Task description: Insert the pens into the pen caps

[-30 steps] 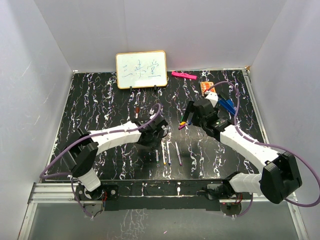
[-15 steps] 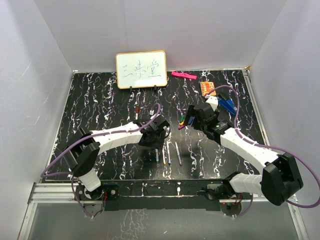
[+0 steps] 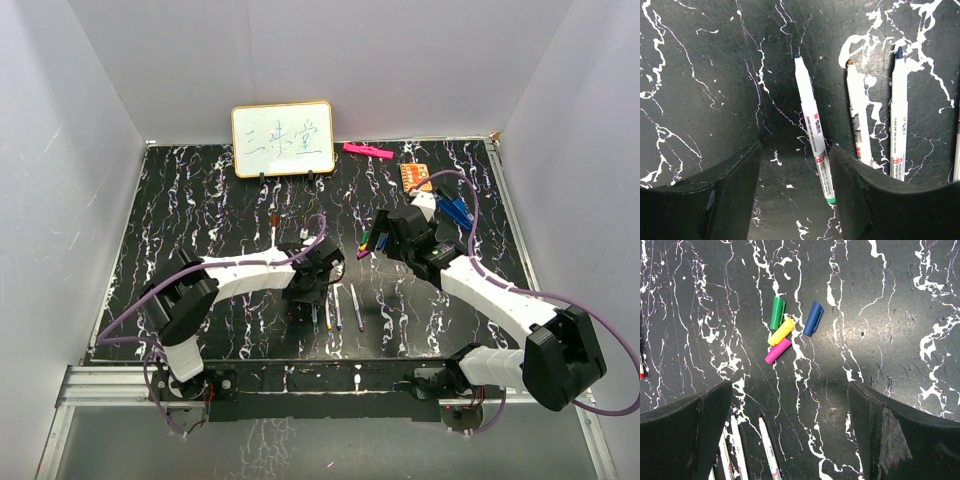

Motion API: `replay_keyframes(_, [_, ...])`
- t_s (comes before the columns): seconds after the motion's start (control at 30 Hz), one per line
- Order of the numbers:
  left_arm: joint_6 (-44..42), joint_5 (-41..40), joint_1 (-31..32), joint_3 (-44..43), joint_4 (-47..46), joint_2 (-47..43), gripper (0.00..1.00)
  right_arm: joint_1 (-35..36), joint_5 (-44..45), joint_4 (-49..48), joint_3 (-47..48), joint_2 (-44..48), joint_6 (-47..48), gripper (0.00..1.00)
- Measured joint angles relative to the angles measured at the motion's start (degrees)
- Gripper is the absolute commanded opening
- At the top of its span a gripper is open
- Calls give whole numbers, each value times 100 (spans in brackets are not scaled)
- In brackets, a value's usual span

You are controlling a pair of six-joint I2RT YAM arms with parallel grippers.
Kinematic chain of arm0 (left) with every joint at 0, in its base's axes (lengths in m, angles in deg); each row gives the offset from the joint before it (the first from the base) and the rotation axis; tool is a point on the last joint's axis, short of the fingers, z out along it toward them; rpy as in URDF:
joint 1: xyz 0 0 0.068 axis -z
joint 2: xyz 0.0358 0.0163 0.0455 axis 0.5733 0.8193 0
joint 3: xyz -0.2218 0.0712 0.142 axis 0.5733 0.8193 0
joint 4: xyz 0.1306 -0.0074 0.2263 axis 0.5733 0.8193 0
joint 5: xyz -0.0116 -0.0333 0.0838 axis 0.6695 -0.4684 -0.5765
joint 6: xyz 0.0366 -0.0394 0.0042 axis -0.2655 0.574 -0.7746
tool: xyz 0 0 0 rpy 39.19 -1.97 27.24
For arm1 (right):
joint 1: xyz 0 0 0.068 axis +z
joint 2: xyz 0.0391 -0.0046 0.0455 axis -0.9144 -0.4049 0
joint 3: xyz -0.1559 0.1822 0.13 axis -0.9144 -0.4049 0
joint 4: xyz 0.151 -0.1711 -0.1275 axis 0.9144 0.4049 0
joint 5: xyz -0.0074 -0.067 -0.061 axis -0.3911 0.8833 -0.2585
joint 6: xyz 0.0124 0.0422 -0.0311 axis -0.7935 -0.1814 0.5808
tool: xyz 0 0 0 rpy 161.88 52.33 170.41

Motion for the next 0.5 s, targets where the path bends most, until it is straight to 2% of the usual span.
replay_keyframes(0.1, [39,0,26,0,11,83,53,0,-26,-2,0,0,0,98])
replay_keyframes(0.3, [105,-15,61,13,9,98,36,0,-94,-4,0,0,0,98])
replay_keyframes(0.5, [111,-138,63,203,98,-61,34,0,-120,-44,-2,0,-4,98])
